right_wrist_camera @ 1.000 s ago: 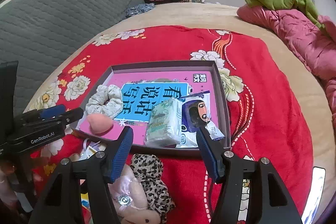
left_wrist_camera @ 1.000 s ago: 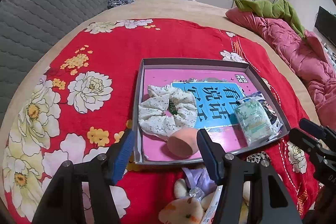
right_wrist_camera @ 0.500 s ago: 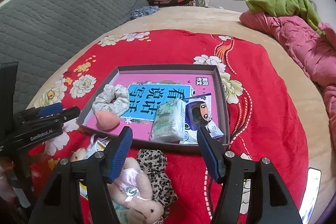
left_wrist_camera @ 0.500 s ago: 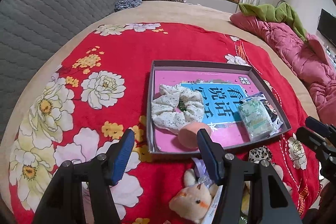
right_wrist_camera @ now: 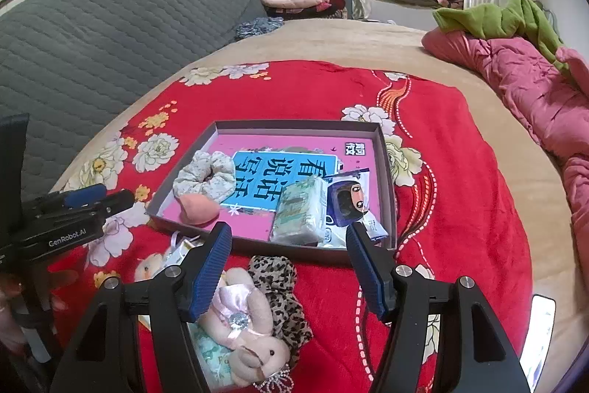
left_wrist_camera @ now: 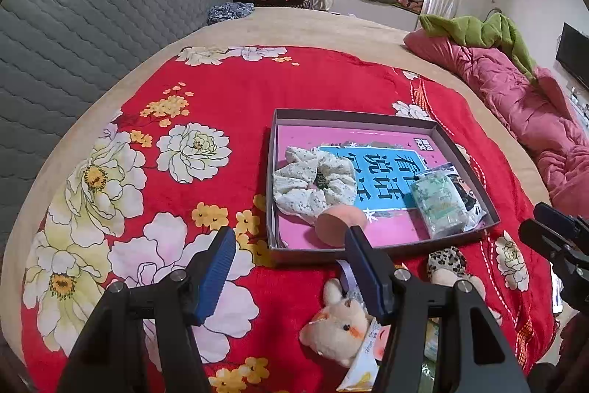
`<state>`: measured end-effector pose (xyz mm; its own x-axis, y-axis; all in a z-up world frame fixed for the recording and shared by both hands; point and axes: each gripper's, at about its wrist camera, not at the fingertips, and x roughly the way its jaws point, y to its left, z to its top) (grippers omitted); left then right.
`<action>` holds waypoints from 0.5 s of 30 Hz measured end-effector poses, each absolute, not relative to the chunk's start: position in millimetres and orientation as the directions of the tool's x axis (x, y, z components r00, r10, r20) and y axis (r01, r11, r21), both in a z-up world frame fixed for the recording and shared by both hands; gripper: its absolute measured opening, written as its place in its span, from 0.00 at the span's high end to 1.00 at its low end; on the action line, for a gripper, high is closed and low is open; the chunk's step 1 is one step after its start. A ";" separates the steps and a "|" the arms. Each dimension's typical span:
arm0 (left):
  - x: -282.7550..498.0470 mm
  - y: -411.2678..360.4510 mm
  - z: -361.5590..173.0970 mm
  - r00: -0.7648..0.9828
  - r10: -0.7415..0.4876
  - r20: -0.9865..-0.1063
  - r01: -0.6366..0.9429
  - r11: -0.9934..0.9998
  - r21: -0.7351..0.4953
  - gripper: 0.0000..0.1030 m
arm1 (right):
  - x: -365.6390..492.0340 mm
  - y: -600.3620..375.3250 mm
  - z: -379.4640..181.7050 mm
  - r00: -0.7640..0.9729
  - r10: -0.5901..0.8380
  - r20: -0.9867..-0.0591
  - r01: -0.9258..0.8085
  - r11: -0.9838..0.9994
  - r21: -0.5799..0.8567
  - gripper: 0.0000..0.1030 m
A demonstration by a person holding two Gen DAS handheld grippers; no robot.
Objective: Organize soft objects
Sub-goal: 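Withdraw both tools from the box toward the remaining plush toys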
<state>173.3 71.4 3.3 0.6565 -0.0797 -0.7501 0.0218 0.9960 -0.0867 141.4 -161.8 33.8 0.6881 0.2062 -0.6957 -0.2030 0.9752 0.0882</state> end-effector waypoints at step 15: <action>149.2 60.9 -1.6 0.633 -0.079 -0.770 0.038 0.997 -0.072 0.40 | 128.2 -156.6 21.1 0.662 0.223 -0.716 -0.231 0.969 0.087 0.35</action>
<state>149.2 60.9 -1.6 0.6331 -0.0794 -0.7700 0.0375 0.9967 -0.0719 128.2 -156.6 21.1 0.6619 0.2226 -0.7158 -0.2314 0.9689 0.0874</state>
